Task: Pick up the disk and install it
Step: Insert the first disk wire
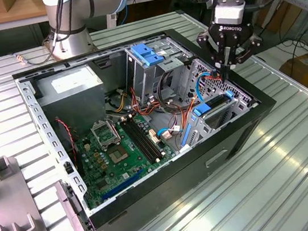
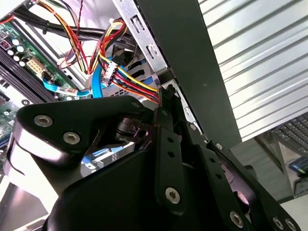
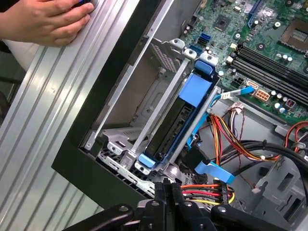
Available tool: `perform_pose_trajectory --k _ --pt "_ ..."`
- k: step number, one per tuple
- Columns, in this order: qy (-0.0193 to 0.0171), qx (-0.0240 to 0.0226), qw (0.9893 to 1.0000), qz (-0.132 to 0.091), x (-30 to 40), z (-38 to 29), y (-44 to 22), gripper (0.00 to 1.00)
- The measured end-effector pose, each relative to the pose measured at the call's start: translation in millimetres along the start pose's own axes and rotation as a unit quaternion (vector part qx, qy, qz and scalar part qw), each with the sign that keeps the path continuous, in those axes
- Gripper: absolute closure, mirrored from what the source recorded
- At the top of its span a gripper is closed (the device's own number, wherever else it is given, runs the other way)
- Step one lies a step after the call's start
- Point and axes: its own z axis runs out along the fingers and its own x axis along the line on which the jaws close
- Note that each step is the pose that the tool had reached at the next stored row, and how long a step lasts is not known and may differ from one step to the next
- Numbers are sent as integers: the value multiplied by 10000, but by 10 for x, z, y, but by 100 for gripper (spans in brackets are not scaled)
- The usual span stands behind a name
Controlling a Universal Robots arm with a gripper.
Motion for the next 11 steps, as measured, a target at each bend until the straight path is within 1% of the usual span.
perform_pose_trajectory --k 2,5,6,7,8,9,10,11 --pt "-1 -15 10000 64 0 -4 1 84" --pt "-3 -45 9998 185 7 -33 1 84" --pt "-6 -62 9996 260 8 -35 1 84" --pt "-7 -92 9992 381 8 -37 1 84" --pt "-10 -126 9985 525 8 -37 1 84" --pt "-15 -170 9974 707 8 -37 1 84" --pt "-16 -195 9965 808 8 -37 1 84" --pt "-15 -211 9960 872 8 -37 1 84"
